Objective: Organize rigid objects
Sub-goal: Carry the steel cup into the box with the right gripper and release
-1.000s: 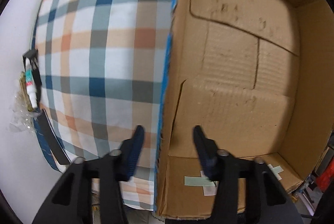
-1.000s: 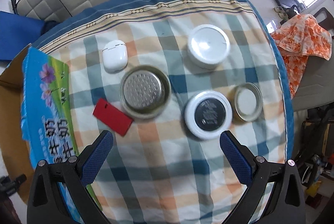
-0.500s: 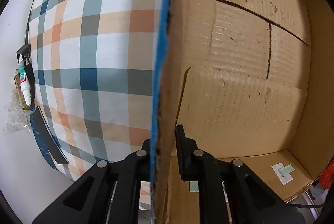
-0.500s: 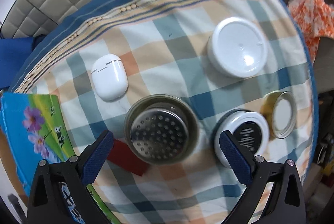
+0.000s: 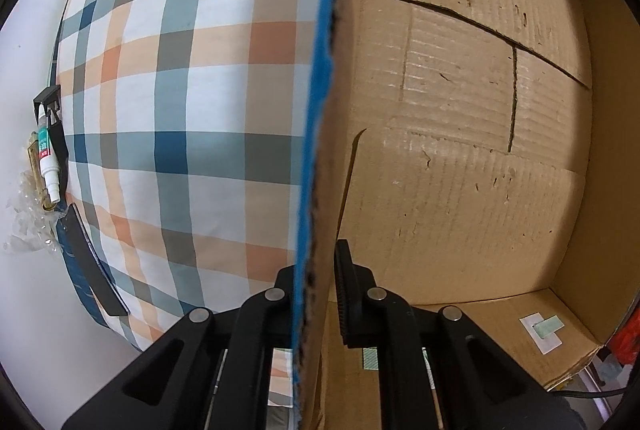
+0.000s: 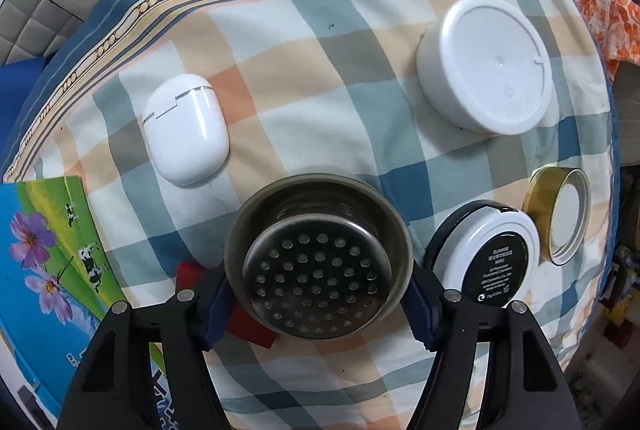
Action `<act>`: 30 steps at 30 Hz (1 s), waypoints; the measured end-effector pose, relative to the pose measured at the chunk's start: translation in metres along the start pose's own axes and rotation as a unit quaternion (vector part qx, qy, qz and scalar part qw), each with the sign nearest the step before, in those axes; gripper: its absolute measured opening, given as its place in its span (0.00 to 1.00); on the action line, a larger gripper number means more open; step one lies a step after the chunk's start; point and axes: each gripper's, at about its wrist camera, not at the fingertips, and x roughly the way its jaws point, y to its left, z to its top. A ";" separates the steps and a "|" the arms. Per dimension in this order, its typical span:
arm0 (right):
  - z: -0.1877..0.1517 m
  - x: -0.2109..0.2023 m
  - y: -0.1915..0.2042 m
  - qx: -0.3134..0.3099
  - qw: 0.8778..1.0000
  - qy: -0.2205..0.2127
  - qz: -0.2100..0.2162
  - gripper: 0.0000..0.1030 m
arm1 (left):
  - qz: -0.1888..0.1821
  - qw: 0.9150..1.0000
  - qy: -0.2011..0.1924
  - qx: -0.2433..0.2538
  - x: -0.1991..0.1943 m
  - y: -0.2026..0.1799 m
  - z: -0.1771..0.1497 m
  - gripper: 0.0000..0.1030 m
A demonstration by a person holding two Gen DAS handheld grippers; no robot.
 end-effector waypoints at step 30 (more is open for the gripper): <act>-0.129 -0.170 0.130 -0.164 0.970 -0.100 0.146 0.70 | -0.012 1.000 -0.024 0.005 -0.011 0.000 -0.016 0.06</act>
